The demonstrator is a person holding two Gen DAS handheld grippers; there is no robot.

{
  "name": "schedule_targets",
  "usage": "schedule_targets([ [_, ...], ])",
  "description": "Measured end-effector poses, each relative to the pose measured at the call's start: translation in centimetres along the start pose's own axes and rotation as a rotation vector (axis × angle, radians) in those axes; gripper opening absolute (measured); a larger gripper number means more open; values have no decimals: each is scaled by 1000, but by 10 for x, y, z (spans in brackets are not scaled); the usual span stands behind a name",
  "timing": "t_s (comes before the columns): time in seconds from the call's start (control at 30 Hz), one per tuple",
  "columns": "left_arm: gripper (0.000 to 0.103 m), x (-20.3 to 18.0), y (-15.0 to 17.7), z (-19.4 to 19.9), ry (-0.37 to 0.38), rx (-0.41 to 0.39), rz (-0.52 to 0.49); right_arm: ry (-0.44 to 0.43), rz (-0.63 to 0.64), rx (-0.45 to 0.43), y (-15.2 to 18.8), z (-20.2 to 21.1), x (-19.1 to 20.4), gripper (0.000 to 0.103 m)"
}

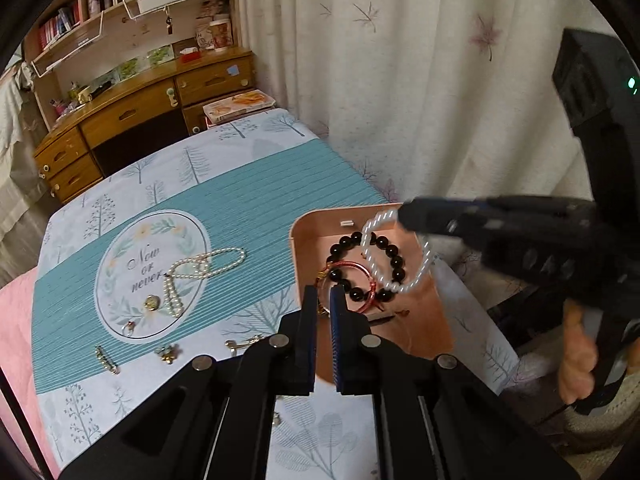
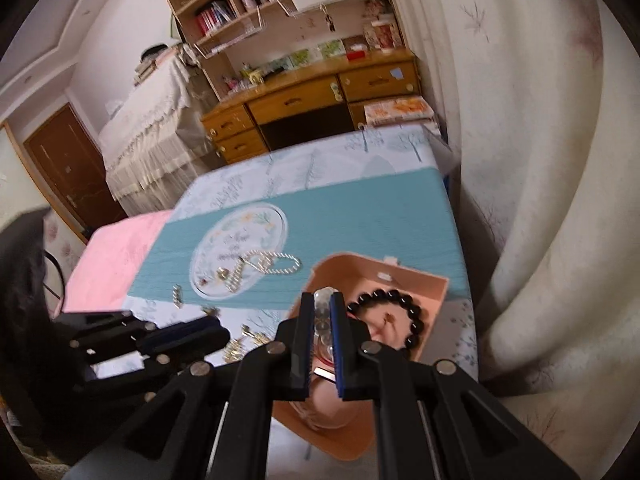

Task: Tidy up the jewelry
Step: 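Carry the pearl necklace and gold clip into the tray and open both grippers, then withdraw both grippers from the tray toward the remaining pearl pieces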

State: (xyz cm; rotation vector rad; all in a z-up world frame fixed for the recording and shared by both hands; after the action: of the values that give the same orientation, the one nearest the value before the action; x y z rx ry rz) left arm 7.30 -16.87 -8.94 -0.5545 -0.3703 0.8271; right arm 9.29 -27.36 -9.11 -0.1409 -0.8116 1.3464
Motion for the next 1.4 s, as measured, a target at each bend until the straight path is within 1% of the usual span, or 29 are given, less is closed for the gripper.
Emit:
schedule_targets([
  [0.07, 6, 1, 1, -7, -8, 16, 13, 42, 2, 17, 4, -11, -7, 10],
  [0.1, 10, 4, 3, -10, -15, 25, 21, 43, 0, 19, 6, -13, -8, 12],
  [0.13, 19, 7, 6, -12, -32, 37, 31, 30, -3, 26, 9, -15, -9, 16],
  [0.17, 26, 11, 8, -13, -43, 43, 40, 15, -9, 34, 12, -17, -8, 24],
  [0.2, 40, 16, 11, -14, -57, 47, 46, 3, -12, 39, 13, -18, -8, 27],
  [0.23, 51, 21, 14, -14, -77, 49, 53, -10, -12, 42, 15, -19, -7, 30],
  [0.27, 54, 26, 16, -12, -93, 43, 58, -22, -9, 46, 17, -21, -5, 30],
  [0.33, 54, 36, 20, -6, -130, 25, 58, -45, -1, 59, 21, -23, 0, 30],
  [0.47, 58, 54, 29, -1, -169, 35, 71, -75, 13, 76, 27, -26, 11, 30],
  [0.57, 59, 66, 39, 1, -149, 62, 110, -97, 26, 85, 32, -27, 21, 30],
  [0.7, 59, 85, 53, 10, -136, 75, 175, -118, 68, 97, 40, -28, 38, 30],
  [0.77, 63, 95, 60, 18, -121, 75, 223, -121, 96, 106, 43, -30, 47, 30],
  [0.8, 67, 102, 63, 21, -117, 75, 247, -123, 112, 112, 45, -30, 52, 30],
  [0.83, 68, 108, 66, 25, -116, 73, 269, -125, 127, 118, 46, -31, 56, 30],
  [0.9, 68, 123, 73, 32, -134, 67, 305, -123, 148, 125, 47, -33, 63, 30],
  [0.97, 68, 136, 81, 39, -172, 64, 325, -119, 167, 132, 48, -36, 70, 30],
  [1.03, 68, 150, 91, 44, -211, 77, 346, -116, 181, 141, 49, -40, 77, 30],
  [1.1, 68, 161, 99, 46, -231, 86, 361, -111, 188, 148, 48, -45, 83, 30],
  [1.17, 68, 170, 108, 46, -242, 88, 377, -103, 198, 156, 47, -50, 89, 30],
  [1.4, 68, 202, 139, 43, -242, 88, 440, -56, 207, 194, 34, -77, 101, 30],
])
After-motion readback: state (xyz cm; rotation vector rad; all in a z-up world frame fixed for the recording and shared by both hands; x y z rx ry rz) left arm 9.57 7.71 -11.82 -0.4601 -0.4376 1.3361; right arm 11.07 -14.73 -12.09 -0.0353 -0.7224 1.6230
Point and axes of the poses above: each gripper's, at about its wrist camera, not at the fingertips, and z roughly against the way its jaws point, x to its left, y to its underside, the point moved 7 cm from there along -z, roughly the way its jaws point, and after that the axes turned 12 degrees about -z, right-handed, at the moved point
